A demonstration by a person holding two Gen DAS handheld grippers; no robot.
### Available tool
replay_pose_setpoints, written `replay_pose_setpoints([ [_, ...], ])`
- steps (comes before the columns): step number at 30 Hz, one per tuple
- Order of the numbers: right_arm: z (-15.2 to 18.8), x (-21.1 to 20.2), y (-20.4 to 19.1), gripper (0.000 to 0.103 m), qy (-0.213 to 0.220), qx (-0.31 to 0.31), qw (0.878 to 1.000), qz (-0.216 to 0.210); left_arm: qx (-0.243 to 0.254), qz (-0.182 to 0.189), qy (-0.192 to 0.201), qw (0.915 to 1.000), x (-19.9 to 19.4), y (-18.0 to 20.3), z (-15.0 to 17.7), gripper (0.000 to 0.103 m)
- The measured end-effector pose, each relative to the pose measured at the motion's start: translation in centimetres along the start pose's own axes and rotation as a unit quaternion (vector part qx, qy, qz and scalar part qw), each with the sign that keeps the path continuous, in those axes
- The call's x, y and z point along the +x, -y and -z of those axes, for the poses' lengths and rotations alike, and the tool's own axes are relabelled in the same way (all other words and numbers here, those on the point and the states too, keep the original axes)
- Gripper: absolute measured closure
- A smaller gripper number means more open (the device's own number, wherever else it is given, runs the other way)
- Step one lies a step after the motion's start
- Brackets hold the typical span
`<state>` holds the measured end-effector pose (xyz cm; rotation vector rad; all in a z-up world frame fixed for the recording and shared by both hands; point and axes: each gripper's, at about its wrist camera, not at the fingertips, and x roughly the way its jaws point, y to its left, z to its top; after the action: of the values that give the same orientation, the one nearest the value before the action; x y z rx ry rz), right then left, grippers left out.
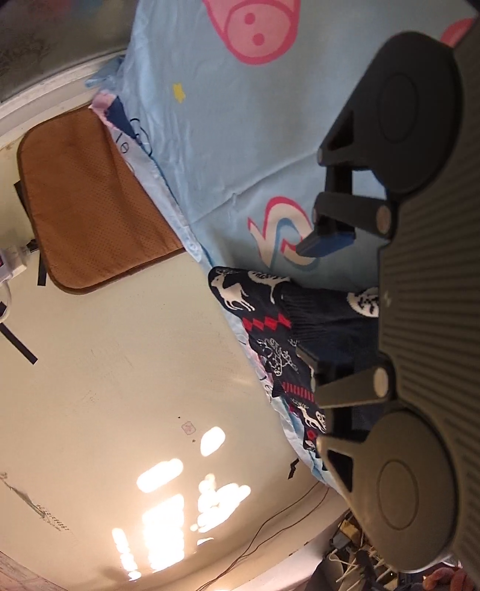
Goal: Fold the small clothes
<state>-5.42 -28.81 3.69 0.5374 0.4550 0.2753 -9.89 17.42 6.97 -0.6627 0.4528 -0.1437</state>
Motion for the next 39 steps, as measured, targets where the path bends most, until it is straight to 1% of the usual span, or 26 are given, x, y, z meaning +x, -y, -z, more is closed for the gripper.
replay_pose_setpoints([
  [1, 0.2, 0.2, -0.4, 0.039, 0.008, -0.007, 1.0, 0.005, 0.013, -0.002, 0.006, 0.9999, 0.5, 0.6, 0.0, 0.023],
  [3, 0.5, 0.9, -1.5, 0.032, 0.02, -0.024, 0.999, 0.013, 0.049, -0.004, 0.011, 0.9987, 2.0, 2.1, 0.4, 0.016],
  [4, 0.7, 1.4, -2.0, 0.03, 0.023, -0.036, 0.999, 0.012, 0.074, -0.008, 0.018, 0.9971, 2.8, 3.0, 0.8, 0.009],
  [5, 0.8, 1.9, -2.4, 0.028, 0.025, -0.047, 0.998, 0.013, 0.104, -0.014, 0.029, 0.9941, 3.5, 3.8, 1.3, 0.006],
  [6, 1.1, 2.3, -2.8, 0.027, 0.024, -0.058, 0.998, 0.016, 0.14, -0.027, 0.044, 0.9888, 4.1, 4.8, 2.0, 0.005],
  [8, 1.9, 3.1, -3.3, 0.027, 0.023, -0.079, 0.996, 0.019, 0.203, -0.055, 0.072, 0.9748, 5.2, 6.4, 3.5, 0.003],
  [9, 2.4, 3.4, -3.5, 0.027, 0.022, -0.093, 0.995, 0.025, 0.23, -0.062, 0.086, 0.9673, 5.7, 7.0, 4.2, 0.002],
  [10, 2.6, 3.6, -3.7, 0.027, 0.014, -0.101, 0.994, 0.032, 0.263, -0.072, 0.108, 0.9562, 6.0, 7.7, 5.3, 0.0],
  [11, 2.6, 3.5, -3.9, 0.027, 0.017, -0.108, 0.994, 0.023, 0.29, -0.087, 0.127, 0.9445, 6.3, 8.2, 6.3, 0.0],
  [13, 2.8, 3.1, -3.8, 0.022, 0.027, -0.107, 0.994, 0.02, 0.345, -0.116, 0.16, 0.9177, 6.9, 9.2, 8.3, 0.0],
  [14, 2.8, 3.1, -3.7, 0.022, 0.027, -0.104, 0.994, 0.022, 0.363, -0.126, 0.165, 0.9085, 7.1, 9.7, 8.9, 0.0],
  [16, 2.8, 3.3, -3.7, 0.022, 0.023, -0.096, 0.995, 0.022, 0.38, -0.134, 0.181, 0.8974, 6.8, 10.3, 9.5, 0.0],
  [17, 2.8, 3.3, -3.6, 0.022, 0.021, -0.094, 0.995, 0.021, 0.381, -0.143, 0.188, 0.8941, 6.7, 10.4, 9.6, 0.0],
  [18, 2.7, 3.4, -3.6, 0.022, 0.019, -0.092, 0.995, 0.02, 0.376, -0.154, 0.195, 0.8925, 6.5, 10.4, 9.6, 0.0],
  [22, 2.8, 3.3, -3.7, 0.022, 0.017, -0.091, 0.996, 0.009, 0.333, -0.194, 0.225, 0.8947, 5.7, 9.4, 9.0, 0.0],
  [24, 2.8, 3.4, -3.7, 0.022, 0.014, -0.09, 0.996, 0.007, 0.32, -0.214, 0.23, 0.8941, 5.6, 9.1, 8.8, 0.0],
  [26, 2.7, 3.6, -3.7, 0.022, 0.009, -0.088, 0.996, 0.005, 0.322, -0.223, 0.228, 0.8913, 5.7, 9.2, 8.8, 0.0],
  [28, 2.8, 3.6, -3.7, 0.022, 0.008, -0.087, 0.996, 0.005, 0.338, -0.226, 0.224, 0.8857, 6.0, 9.7, 9.1, 0.0],
  [32, 2.8, 3.5, -3.7, 0.021, 0.01, -0.084, 0.996, 0.004, 0.375, -0.235, 0.222, 0.869, 6.6, 10.7, 9.8, 0.0],
  [35, 2.8, 3.4, -3.5, 0.02, 0.011, -0.079, 0.997, 0.002, 0.376, -0.24, 0.237, 0.8631, 6.4, 10.9, 10.2, 0.0],
  [36, 2.8, 3.5, -3.5, 0.02, 0.01, -0.077, 0.997, 0.001, 0.372, -0.245, 0.241, 0.8625, 6.2, 10.8, 10.2, 0.0],
  [37, 2.8, 3.5, -3.4, 0.02, 0.009, -0.076, 0.997, 0.001, 0.366, -0.243, 0.242, 0.8648, 6.1, 10.7, 10.1, 0.0],
  [39, 2.7, 3.6, -3.4, 0.02, 0.007, -0.074, 0.997, -0.001, 0.35, -0.239, 0.24, 0.8731, 5.9, 10.3, 9.7, 0.0],
])
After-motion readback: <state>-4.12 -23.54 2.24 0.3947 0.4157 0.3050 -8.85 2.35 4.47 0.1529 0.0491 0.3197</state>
